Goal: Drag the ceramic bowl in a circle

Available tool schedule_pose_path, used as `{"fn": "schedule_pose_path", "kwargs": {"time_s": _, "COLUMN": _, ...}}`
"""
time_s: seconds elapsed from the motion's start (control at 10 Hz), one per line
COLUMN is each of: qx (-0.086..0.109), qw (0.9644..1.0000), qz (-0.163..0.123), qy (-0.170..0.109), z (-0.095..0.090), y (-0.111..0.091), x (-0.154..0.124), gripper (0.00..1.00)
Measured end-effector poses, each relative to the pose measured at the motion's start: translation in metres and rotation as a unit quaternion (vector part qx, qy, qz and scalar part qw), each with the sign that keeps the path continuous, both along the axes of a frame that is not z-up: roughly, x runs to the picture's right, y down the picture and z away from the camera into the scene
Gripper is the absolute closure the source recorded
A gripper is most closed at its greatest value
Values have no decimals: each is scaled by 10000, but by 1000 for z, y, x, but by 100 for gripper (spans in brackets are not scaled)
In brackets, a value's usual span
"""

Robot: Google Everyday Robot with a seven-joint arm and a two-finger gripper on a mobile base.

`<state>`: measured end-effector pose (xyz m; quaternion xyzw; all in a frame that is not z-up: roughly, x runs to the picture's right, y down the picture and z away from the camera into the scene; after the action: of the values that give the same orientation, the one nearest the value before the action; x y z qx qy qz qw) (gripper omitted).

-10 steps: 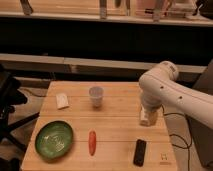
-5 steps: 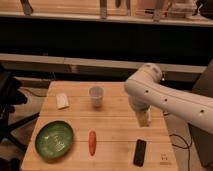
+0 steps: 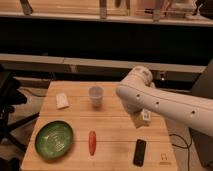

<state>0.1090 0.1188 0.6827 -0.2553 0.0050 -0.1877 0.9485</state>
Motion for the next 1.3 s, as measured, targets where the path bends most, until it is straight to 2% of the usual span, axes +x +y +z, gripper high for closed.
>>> {"fn": "schedule_pose_path", "kwargs": {"time_s": 0.4, "qx": 47, "qw": 9988, "qz": -396, "qy": -277, "z": 4, "y": 4, "x": -28, "gripper": 20}}
{"fn": "schedule_pose_path", "kwargs": {"time_s": 0.7, "qx": 75, "qw": 9976, "qz": -550, "qy": -409, "z": 8, "y": 6, "x": -49, "gripper": 20}}
{"fn": "schedule_pose_path", "kwargs": {"time_s": 1.0, "qx": 74, "qw": 9952, "qz": -797, "qy": -564, "z": 9, "y": 15, "x": -63, "gripper": 20}}
{"fn": "schedule_pose_path", "kwargs": {"time_s": 1.3, "qx": 86, "qw": 9910, "qz": -1042, "qy": -839, "z": 14, "y": 16, "x": -85, "gripper": 20}}
